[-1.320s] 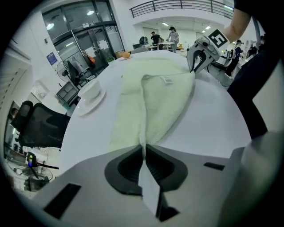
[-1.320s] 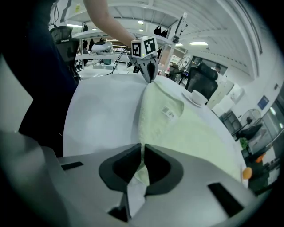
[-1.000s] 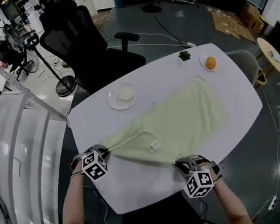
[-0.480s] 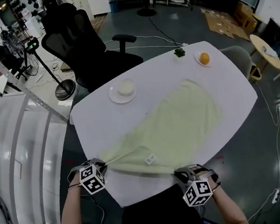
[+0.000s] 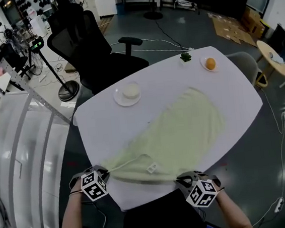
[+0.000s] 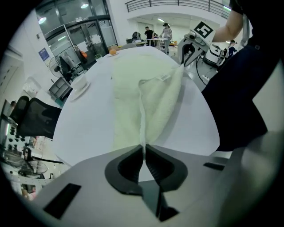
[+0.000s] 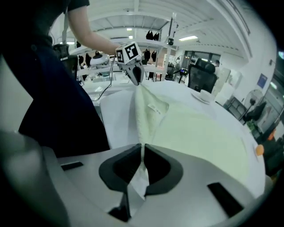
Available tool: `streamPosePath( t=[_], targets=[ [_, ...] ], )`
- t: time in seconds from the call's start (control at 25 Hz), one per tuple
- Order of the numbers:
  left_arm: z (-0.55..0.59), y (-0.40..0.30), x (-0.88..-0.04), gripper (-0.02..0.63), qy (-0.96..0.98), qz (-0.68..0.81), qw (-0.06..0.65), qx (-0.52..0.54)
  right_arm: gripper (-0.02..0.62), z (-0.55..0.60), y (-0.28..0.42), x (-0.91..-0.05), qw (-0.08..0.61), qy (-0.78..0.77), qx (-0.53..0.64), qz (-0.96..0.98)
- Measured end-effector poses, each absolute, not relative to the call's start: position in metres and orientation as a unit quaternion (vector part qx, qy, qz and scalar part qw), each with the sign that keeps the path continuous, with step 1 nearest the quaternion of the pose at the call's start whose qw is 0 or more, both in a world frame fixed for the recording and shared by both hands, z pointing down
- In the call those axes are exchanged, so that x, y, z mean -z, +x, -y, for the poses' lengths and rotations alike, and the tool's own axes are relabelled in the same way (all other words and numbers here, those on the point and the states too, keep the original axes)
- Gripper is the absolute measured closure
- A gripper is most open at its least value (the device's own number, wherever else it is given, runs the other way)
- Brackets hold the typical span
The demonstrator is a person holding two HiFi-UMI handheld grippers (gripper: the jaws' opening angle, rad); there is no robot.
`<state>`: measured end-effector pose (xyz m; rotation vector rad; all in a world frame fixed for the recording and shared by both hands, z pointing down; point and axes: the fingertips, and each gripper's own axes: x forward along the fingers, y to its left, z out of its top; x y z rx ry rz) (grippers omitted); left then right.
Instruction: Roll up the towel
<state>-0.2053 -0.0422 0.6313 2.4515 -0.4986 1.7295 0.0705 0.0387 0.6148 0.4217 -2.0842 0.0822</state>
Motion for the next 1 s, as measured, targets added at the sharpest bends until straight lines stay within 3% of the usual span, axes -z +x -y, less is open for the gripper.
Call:
streamPosePath(
  t=[0.52, 1.0],
  targets=[
    [0.111, -0.193, -0.598, 0.574, 0.813, 0.229, 0.100, -0.526, 0.560, 0.036, 0.089, -0.575, 0.359, 0.224, -0.200, 0.884],
    [0.156, -0.183, -0.647, 0.574, 0.770, 0.245, 0.125, -0.576, 0.557, 0.094, 0.109, -0.633, 0.398, 0.264, -0.247, 0.843]
  ],
)
